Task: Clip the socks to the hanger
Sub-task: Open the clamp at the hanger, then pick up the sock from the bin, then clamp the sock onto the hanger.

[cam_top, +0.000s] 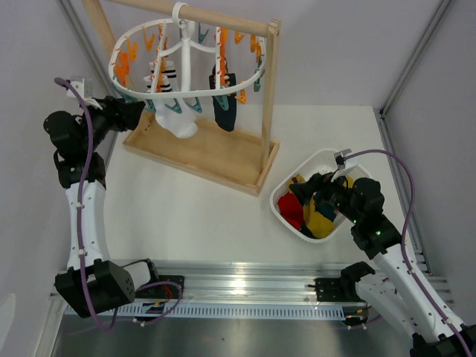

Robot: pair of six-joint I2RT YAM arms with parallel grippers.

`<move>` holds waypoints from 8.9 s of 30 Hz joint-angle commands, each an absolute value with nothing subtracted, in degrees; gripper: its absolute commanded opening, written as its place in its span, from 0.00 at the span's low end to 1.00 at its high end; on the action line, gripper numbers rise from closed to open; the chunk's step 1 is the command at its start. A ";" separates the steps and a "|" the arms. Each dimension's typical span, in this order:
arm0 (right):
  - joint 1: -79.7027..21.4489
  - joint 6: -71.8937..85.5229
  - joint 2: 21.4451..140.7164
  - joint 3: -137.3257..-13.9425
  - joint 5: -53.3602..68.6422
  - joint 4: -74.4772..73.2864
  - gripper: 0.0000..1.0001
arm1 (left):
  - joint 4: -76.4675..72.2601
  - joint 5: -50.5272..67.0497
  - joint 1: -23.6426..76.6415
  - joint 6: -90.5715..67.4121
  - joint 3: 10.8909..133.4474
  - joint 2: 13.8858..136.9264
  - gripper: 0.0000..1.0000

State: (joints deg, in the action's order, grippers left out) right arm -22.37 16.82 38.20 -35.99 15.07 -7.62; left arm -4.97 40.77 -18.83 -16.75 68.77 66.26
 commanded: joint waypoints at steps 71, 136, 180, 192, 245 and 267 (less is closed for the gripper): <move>-22.32 13.80 63.36 -44.47 -1.06 -6.86 0.72 | -7.47 10.37 -5.36 -17.84 64.16 59.59 0.01; -46.74 21.79 75.20 -62.92 21.62 19.77 0.00 | -7.65 12.13 -4.57 -19.95 64.42 58.36 0.01; -53.17 40.16 120.59 -111.18 16.08 18.73 0.00 | -10.99 12.83 -2.37 -21.27 59.76 55.55 0.01; -53.35 41.39 121.20 -110.83 17.05 16.26 0.00 | -11.16 12.39 -2.37 -21.09 60.21 55.81 0.01; -53.17 43.95 122.78 -112.68 17.49 16.87 0.00 | -11.69 13.10 -2.37 -21.53 59.06 55.46 0.01; -51.68 45.35 121.38 -110.22 17.14 22.32 0.00 | -10.72 13.18 -2.29 -21.97 58.88 55.20 0.01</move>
